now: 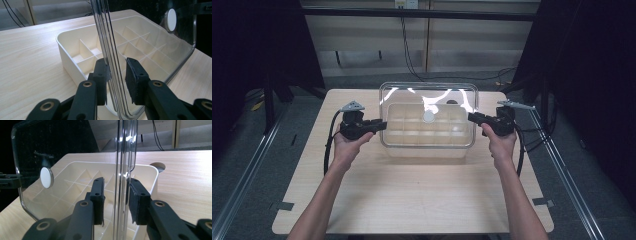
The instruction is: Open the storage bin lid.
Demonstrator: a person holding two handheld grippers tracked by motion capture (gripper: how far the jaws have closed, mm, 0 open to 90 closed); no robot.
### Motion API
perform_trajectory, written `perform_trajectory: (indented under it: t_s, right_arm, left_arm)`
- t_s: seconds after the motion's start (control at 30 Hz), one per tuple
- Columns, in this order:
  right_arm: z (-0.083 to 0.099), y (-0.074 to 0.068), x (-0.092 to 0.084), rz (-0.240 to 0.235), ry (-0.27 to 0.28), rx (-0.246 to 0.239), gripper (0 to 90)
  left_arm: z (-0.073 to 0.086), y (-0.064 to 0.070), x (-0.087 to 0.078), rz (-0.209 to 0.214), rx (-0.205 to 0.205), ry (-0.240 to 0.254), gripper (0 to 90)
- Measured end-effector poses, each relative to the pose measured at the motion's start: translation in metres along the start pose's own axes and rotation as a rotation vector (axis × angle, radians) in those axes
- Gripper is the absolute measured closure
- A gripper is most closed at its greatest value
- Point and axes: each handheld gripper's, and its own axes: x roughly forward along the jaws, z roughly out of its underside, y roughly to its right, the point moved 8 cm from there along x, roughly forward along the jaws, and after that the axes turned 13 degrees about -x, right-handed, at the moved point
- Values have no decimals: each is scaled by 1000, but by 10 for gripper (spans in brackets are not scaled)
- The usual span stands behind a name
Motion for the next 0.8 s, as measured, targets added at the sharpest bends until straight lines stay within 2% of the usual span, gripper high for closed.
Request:
perform_trajectory:
  t_s: [0.13,0.43,0.53,0.8]
  right_arm:
    - [-1,-1,-2,14,-2,0,682]
    - [-1,-2,-4,7,9,9,683]
    - [-2,-6,-7,15,11,-16,685]
    - [-9,-7,-11,7,36,-11,689]
  left_arm:
    - [0,2,-1,-7,8,-1,724]
    - [-1,4,-3,-2,4,3,731]
    - [0,3,-4,-16,1,-2,736]
    - [-2,6,-8,-2,2,10,749]
